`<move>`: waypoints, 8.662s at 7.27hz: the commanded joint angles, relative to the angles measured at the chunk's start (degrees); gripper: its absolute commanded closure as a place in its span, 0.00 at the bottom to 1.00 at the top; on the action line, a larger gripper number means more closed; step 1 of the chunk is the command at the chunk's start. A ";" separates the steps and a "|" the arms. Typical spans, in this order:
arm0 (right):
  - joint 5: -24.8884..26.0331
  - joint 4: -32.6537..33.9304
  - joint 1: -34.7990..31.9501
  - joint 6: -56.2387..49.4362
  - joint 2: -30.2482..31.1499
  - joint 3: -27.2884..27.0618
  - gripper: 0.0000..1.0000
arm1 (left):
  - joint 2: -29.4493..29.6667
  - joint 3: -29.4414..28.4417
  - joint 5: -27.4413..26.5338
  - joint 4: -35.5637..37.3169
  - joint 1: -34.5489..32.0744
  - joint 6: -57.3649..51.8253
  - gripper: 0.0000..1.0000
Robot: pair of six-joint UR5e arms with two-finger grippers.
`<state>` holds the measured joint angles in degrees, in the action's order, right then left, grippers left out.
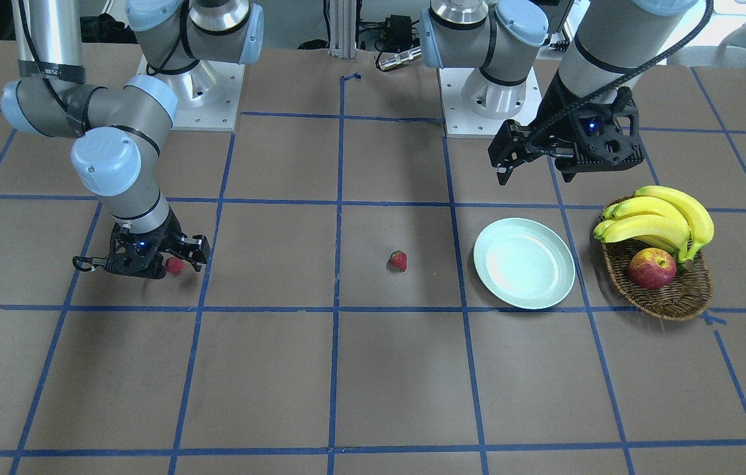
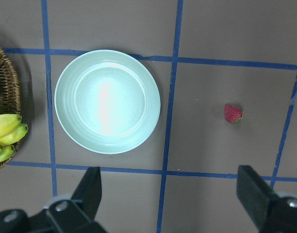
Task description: Collect all strawberries into plate
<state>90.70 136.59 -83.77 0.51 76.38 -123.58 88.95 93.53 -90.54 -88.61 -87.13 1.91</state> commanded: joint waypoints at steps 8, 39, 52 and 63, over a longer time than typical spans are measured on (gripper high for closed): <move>0.89 -1.07 -28.74 37.54 -2.88 13.69 1.00 | -0.35 0.42 -0.34 0.19 0.03 -0.33 0.00; -2.28 -4.49 -33.34 44.79 -7.69 20.28 1.00 | -0.71 1.21 -1.31 1.07 -0.32 -1.12 0.00; -4.83 -17.59 -24.04 38.76 -0.66 22.15 0.08 | -0.36 1.30 -1.14 2.91 -0.32 -0.86 0.00; -6.58 -51.34 -7.19 3.10 16.08 42.37 0.00 | 6.75 12.63 7.48 14.34 -4.35 29.70 0.00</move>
<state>84.87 85.63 -90.56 4.01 91.19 -80.79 93.90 105.10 -83.59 -75.03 -89.66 26.67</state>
